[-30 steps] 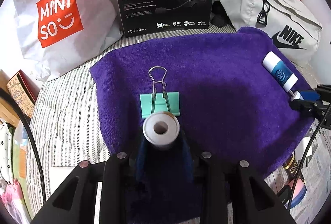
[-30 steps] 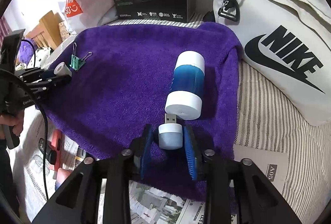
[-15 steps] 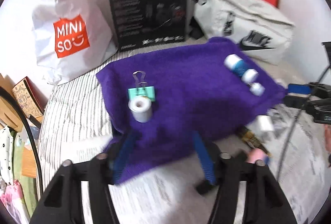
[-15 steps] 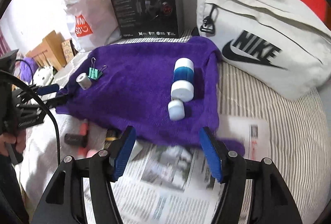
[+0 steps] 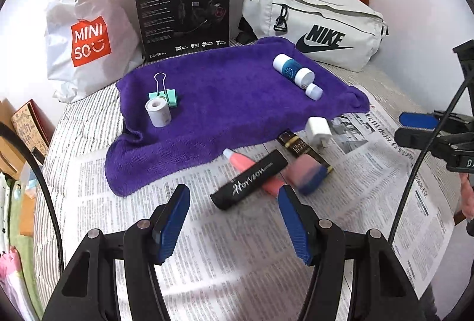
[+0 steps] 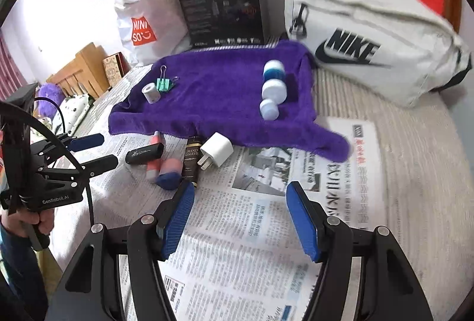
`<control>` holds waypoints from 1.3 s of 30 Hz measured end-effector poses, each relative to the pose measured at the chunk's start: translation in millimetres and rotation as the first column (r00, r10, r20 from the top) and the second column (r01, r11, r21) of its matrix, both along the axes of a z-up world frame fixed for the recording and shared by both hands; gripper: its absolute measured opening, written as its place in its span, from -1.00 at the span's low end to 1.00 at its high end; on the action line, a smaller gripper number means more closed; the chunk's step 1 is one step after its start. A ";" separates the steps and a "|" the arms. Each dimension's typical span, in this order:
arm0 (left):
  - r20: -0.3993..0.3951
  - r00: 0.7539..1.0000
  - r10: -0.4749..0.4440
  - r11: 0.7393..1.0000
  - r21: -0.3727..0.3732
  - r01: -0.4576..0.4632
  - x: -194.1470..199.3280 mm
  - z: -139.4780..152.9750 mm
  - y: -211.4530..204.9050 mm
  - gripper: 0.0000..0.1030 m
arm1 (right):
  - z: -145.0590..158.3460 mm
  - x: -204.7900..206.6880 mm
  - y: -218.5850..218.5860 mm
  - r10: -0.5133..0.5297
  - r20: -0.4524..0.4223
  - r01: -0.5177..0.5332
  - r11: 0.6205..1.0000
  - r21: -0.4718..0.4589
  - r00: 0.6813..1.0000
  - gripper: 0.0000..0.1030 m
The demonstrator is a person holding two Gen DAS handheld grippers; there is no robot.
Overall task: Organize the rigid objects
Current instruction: 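Lower the left tool onto the clear plastic piece on the newspaper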
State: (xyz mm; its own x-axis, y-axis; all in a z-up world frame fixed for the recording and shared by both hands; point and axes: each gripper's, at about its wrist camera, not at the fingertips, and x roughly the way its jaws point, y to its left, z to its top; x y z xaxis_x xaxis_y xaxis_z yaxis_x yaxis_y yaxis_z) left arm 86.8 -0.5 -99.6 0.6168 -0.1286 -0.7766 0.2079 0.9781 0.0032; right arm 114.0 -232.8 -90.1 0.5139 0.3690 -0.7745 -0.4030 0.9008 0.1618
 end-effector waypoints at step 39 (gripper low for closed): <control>-0.073 0.996 0.042 0.999 0.025 -0.041 4.3 -42.9 17.8 -0.51 | -20.2 13.3 6.6 0.015 0.014 -0.016 1.000 0.018 1.000 0.50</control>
State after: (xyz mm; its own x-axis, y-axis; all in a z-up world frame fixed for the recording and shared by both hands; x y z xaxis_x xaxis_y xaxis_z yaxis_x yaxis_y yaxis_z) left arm 91.0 17.3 -142.5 0.5622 -0.0848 -0.8226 0.1675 0.9858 0.0128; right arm 127.3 -226.2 -110.2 0.5183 0.3910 -0.7606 -0.4191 0.8914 0.1726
